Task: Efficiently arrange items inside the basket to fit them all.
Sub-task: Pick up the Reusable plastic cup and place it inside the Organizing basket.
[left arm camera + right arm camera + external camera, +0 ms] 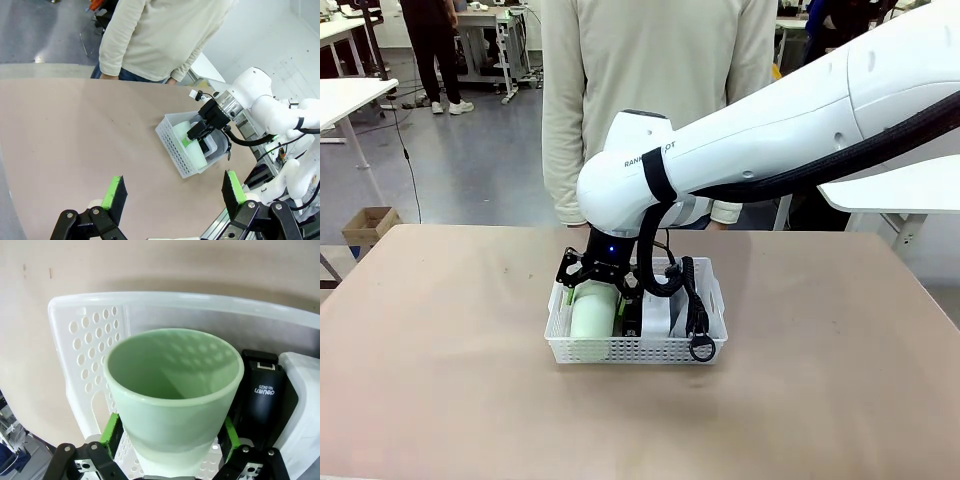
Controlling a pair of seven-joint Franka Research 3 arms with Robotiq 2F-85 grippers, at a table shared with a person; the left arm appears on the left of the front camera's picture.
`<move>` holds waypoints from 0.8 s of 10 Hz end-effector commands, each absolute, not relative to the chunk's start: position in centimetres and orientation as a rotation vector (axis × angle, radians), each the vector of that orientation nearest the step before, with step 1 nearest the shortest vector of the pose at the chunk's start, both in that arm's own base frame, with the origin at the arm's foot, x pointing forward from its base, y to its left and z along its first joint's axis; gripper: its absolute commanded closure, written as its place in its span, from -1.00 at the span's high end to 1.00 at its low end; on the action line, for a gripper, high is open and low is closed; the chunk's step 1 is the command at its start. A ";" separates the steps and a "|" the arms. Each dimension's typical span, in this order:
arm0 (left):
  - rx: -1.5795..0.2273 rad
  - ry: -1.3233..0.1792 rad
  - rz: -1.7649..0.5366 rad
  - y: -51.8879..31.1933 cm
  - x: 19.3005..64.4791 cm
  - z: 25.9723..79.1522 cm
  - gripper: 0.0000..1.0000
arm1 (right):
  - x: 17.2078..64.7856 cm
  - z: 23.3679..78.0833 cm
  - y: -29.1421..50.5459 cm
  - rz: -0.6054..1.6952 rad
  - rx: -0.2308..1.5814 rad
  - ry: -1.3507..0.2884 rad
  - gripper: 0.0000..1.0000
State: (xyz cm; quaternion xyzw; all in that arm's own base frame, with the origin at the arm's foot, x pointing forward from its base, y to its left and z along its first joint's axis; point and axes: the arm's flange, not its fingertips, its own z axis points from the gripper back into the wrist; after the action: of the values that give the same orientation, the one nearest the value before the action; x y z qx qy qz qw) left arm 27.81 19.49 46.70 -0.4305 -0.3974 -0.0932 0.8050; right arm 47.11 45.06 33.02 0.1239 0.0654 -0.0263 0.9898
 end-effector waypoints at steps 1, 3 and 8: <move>-0.932 -0.864 -0.202 19.5 27.7 46.8 1.00 | 47.1 33.8 44.5 -0.080 0.240 0.095 1.00; -0.932 -0.864 -0.202 19.5 27.7 46.8 1.00 | 47.1 34.0 44.2 -0.084 0.242 0.092 1.00; -0.932 -0.864 -0.202 19.5 27.7 46.8 1.00 | 44.4 41.9 37.2 -0.030 0.384 0.008 1.00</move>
State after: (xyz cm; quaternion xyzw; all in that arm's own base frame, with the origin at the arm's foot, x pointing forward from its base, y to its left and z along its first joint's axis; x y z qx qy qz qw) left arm 27.80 19.51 46.73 -0.4303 -0.3978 -0.0933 0.8049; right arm 47.05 41.74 39.49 0.1558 0.0188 -0.0279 0.9872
